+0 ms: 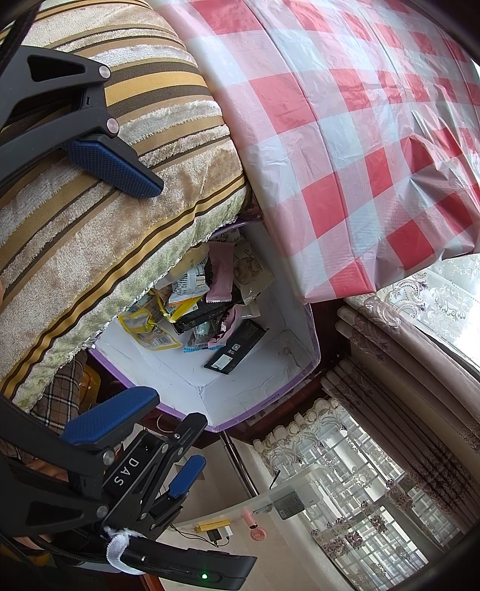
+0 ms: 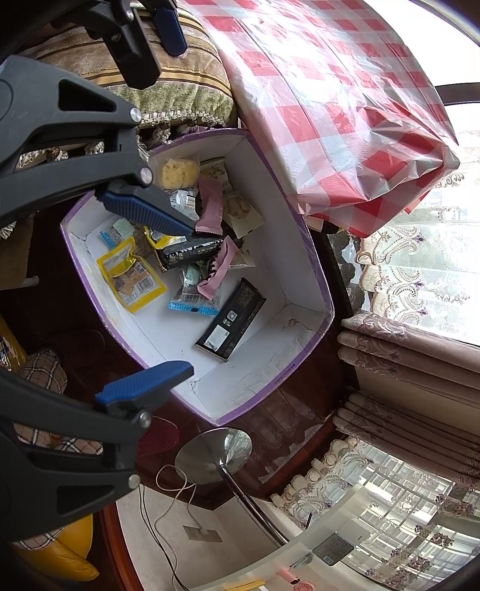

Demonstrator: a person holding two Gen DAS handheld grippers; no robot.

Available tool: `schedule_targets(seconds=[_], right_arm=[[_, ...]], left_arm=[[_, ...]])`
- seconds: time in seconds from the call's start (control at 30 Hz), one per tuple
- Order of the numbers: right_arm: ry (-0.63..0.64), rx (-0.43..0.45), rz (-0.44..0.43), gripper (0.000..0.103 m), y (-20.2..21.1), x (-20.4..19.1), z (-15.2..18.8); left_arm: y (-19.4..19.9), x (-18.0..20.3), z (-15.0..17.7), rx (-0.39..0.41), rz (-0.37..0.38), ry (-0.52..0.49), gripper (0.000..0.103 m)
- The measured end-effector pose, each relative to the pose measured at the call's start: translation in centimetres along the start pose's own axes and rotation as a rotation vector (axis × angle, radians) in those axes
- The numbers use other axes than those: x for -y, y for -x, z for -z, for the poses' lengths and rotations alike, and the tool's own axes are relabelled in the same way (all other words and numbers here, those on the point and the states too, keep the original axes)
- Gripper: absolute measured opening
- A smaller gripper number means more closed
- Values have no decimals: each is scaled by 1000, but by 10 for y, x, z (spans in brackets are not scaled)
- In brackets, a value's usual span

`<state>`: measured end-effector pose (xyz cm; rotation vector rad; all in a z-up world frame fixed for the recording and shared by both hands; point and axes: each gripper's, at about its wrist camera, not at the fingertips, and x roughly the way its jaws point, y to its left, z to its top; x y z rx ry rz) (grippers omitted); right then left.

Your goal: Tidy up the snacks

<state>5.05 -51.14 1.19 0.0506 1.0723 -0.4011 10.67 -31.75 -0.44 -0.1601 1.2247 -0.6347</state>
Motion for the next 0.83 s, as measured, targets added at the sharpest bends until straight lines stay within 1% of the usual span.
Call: schedule_targets(seconds=[0.63,0.83], right_arm=[[-1,0,0,73,0,0,0],[-13,-3,-3,73,-2,1,4]], left_arm=[[0,0,0,0,-1,0,103],[-3,1,0,8,-12,-23,103]])
